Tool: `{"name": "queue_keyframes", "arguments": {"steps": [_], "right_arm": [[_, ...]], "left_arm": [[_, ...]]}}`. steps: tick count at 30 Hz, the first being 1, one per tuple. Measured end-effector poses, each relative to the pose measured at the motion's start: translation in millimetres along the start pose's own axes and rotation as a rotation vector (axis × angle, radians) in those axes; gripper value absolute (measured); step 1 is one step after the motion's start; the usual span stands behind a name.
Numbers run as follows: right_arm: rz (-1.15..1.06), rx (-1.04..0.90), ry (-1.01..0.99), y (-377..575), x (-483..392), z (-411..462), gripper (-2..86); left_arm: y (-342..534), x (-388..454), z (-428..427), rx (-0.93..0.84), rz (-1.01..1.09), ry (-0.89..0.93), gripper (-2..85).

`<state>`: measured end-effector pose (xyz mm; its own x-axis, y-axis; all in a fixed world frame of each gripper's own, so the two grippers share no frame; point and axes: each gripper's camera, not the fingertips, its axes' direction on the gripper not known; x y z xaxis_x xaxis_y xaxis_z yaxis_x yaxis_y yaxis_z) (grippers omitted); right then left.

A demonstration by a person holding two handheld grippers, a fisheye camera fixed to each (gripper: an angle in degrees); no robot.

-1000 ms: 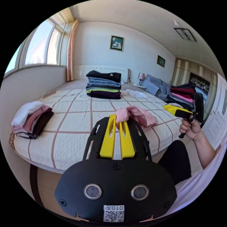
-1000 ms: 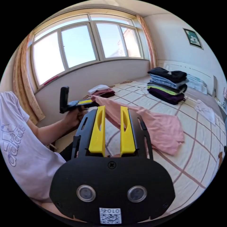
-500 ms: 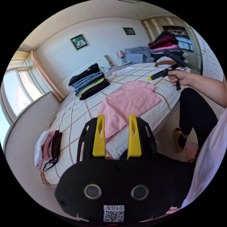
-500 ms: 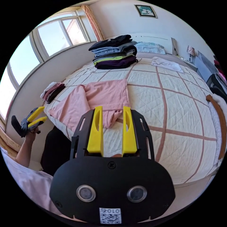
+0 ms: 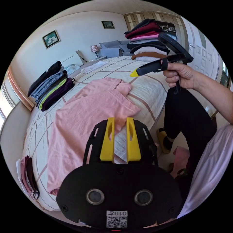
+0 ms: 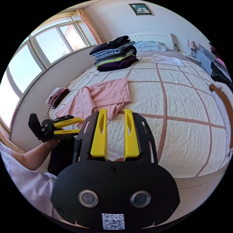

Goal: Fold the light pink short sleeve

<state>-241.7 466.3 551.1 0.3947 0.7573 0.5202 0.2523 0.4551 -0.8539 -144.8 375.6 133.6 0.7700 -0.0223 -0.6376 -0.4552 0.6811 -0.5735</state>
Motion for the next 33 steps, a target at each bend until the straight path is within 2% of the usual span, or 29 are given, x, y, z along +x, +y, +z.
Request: {"name": "queue_keyframes", "arguments": {"steps": [2, 7, 9, 11, 12, 13, 14, 17, 21, 25, 29, 33], "right_arm": [[0.012, 0.0, -0.022, -2.1, -0.9, 4.8, 11.3], [-0.031, -0.031, -0.021, -11.2, -19.3, 16.7, 11.3], [-0.066, -0.044, 0.015, -17.5, -28.2, 18.0, 11.6], [-0.072, -0.039, 0.049, -24.5, -30.1, 17.1, 12.2], [-0.068, -0.035, 0.068, -31.2, -29.5, 16.7, 12.6], [-0.066, -0.034, 0.078, -35.2, -29.0, 16.9, 12.8], [-0.062, -0.031, 0.097, -44.0, -27.4, 18.7, 13.1], [-0.054, -0.077, 0.122, -69.8, -21.0, 35.9, 13.5], [-0.044, -0.102, 0.044, -94.3, -27.0, 54.8, 12.1], [-0.114, -0.197, 0.108, -102.3, -47.5, 74.4, 7.1], [-0.182, -0.173, 0.187, -115.8, -67.9, 51.1, 3.8], [-0.299, -0.18, 0.263, -154.9, -86.2, 27.6, 3.7]], "left_arm": [[5.4, -32.9, -14.4, 0.028, -0.099, 0.11, 1.1], [9.5, -102.9, -79.4, 0.167, -0.188, 0.128, 0.1], [18.2, -157.0, -121.0, 0.217, -0.301, 0.031, 0.1], [54.0, -243.6, -179.6, 0.259, -0.608, -0.166, 0.3], [65.5, -262.0, -192.3, 0.264, -0.676, -0.21, 0.5], [85.1, -292.7, -208.3, 0.243, -0.753, -0.254, 0.8], [99.8, -318.6, -209.1, 0.161, -0.801, -0.21, 1.0], [123.6, -332.8, -196.0, 0.002, -0.813, -0.147, 1.2], [147.7, -311.1, -185.2, -0.046, -0.851, -0.145, 1.7], [150.5, -290.8, -166.0, -0.12, -0.833, -0.045, 1.4], [148.7, -291.2, -184.2, 0.017, -0.847, -0.079, 0.1], [124.3, -305.5, -202.0, 0.068, -0.775, -0.115, -0.1]]}}
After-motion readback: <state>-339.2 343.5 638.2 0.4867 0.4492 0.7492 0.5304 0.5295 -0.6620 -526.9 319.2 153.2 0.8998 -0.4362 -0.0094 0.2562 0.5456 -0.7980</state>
